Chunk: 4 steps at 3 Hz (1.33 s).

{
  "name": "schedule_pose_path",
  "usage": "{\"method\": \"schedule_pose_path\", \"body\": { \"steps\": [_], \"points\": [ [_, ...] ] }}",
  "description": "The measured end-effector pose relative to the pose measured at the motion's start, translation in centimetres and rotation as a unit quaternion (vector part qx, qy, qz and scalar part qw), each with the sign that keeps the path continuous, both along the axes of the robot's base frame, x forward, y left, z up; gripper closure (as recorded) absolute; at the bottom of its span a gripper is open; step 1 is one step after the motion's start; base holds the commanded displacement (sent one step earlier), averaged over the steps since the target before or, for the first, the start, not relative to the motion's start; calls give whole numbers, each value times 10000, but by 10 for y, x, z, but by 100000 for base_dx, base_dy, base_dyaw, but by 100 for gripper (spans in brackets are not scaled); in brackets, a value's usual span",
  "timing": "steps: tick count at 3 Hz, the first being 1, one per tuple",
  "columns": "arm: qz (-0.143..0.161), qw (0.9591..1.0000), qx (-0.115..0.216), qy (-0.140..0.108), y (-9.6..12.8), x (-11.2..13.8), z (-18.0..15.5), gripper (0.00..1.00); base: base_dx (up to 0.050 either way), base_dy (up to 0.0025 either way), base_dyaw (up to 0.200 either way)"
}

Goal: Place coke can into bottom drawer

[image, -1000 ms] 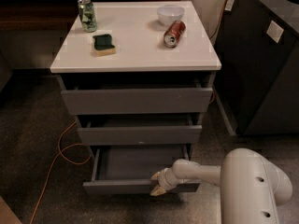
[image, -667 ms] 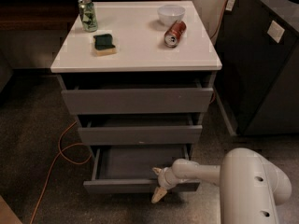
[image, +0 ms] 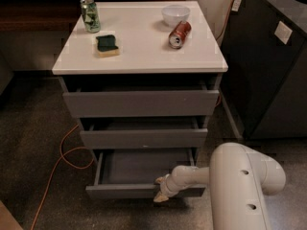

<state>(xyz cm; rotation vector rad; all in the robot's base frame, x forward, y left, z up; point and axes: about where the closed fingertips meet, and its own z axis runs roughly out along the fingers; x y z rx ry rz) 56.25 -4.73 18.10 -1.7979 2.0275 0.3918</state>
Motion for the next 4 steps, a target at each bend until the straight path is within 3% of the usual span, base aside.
{"method": "schedule_pose_path", "body": {
  "steps": [1, 2, 4],
  "points": [
    [24, 9999, -101, 20, 4, -9, 0, 64, 0, 0, 0],
    [173, 9997, -153, -12, 10, -35, 2, 95, 0, 0, 0],
    [421, 9990, -157, -3, 16, -77, -4, 100, 0, 0, 0]
  ]
}}
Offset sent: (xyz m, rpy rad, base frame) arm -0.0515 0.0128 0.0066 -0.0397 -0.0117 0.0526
